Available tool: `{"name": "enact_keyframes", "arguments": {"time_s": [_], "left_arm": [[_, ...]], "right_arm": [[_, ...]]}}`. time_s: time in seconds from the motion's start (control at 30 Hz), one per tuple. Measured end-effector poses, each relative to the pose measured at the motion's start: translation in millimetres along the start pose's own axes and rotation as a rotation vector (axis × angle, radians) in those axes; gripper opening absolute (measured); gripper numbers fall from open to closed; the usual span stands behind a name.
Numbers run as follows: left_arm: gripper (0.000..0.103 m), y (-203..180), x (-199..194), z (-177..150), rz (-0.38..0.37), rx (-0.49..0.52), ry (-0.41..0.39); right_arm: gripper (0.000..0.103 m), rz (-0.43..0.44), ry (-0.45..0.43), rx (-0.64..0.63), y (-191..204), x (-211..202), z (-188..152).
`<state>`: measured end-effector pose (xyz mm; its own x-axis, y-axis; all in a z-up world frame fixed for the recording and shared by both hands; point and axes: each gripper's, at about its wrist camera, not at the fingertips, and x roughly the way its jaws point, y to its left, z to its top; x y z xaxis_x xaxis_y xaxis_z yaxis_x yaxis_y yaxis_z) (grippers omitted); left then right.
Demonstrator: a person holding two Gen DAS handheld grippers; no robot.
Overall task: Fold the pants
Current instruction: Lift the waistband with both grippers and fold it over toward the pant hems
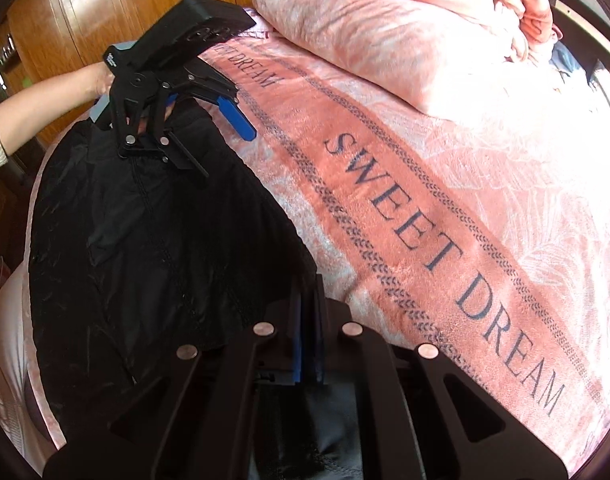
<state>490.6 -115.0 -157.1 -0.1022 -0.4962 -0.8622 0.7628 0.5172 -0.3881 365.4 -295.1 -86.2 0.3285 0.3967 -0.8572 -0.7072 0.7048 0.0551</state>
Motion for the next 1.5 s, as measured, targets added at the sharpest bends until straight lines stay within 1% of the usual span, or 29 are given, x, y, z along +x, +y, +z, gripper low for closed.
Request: {"name": "enact_keyframes", "arguments": {"time_s": [0.07,0.13,0.17,0.2,0.23,0.27,0.3,0.33,0.37,0.4,0.47,0.57,0.63,0.77,0.83,0.9,1.03,1.13,1.27,1.37,1.43,1.5], "left_arm": [[0.099,-1.1,4.2,2.2,-0.023,0.005,0.028],[0.098,-2.6,10.2,0.6,-0.012,0.016,0.067],[0.084,-3.2,13.0,-2.7,-0.009,0.016,0.09],[0.074,-4.1,15.2,-6.4,0.004,0.017,0.107],[0.07,-6.0,13.6,-9.2,0.03,0.025,0.095],[0.06,-7.1,11.8,-12.0,0.039,0.027,0.083],[0.045,-8.3,7.2,-15.1,0.047,0.025,0.073],[0.038,-9.9,2.5,-18.6,0.053,0.022,0.065],[0.025,-12.2,-3.9,-22.3,0.056,0.018,0.056],[0.018,-16.2,-11.2,-26.0,0.06,0.017,0.044],[0.013,-29.9,-26.7,-34.3,0.091,0.038,0.011],[0.011,-56.4,-54.1,-45.3,0.151,0.065,-0.046],[0.011,-79.9,-72.4,-54.0,0.216,0.084,-0.097],[0.011,-144.9,-108.3,-89.3,0.323,0.142,-0.195],[0.011,-178.1,-121.5,-110.9,0.37,0.166,-0.229],[0.011,-208.1,-127.6,-133.1,0.391,0.172,-0.248],[0.011,-255.8,-120.0,-176.4,0.435,0.178,-0.255],[0.012,-276.8,-104.9,-208.2,0.438,0.146,-0.257],[0.012,-286.4,-84.4,-247.1,0.411,0.042,-0.264],[0.013,-285.7,-64.4,-272.6,0.38,-0.036,-0.269],[0.013,-281.8,-48.1,-285.6,0.372,-0.086,-0.268],[0.015,-275.1,-31.9,-296.5,0.352,-0.145,-0.261]], "right_arm": [[0.004,-0.002,-0.017,-0.005,3.1,-7.3,-1.7],[0.004,-0.003,-0.046,-0.004,6.2,-11.3,-1.6],[0.004,0.001,-0.06,0.005,5.6,-14.4,-1.6],[0.004,0.009,-0.071,0.019,4.6,-15.8,-2.3],[0.004,0.006,-0.078,0.03,4.8,-17.0,-3.6],[0.004,-0.009,-0.079,0.033,6.2,-16.4,-4.4],[0.004,-0.027,-0.078,0.035,7.9,-15.1,-5.2],[0.004,-0.04,-0.079,0.044,9.2,-14.5,-6.3],[0.004,-0.05,-0.086,0.059,10.6,-16.3,-7.2],[0.004,-0.058,-0.098,0.073,12.6,-18.5,-8.2],[0.004,-0.071,-0.12,0.097,19.2,-25.8,-8.2],[0.004,-0.12,-0.167,0.095,41.0,-49.4,-8.9],[0.004,-0.139,-0.209,0.087,61.7,-72.2,-13.6],[0.004,-0.211,-0.274,0.034,112.5,-116.7,-36.1],[0.004,-0.217,-0.303,0.031,138.7,-135.7,-52.7],[0.004,-0.202,-0.31,0.049,159.8,-146.8,-70.4],[0.004,-0.193,-0.293,0.077,200.8,-152.3,-107.6],[0.005,-0.153,-0.274,0.136,226.1,-146.5,-135.4],[0.005,-0.123,-0.21,0.181,253.6,-126.5,-164.8],[0.006,-0.102,-0.168,0.227,265.4,-110.2,-182.0],[0.006,-0.095,-0.149,0.26,269.5,-100.3,-190.0],[0.007,-0.093,-0.112,0.277,273.7,-87.9,-198.0]]}}
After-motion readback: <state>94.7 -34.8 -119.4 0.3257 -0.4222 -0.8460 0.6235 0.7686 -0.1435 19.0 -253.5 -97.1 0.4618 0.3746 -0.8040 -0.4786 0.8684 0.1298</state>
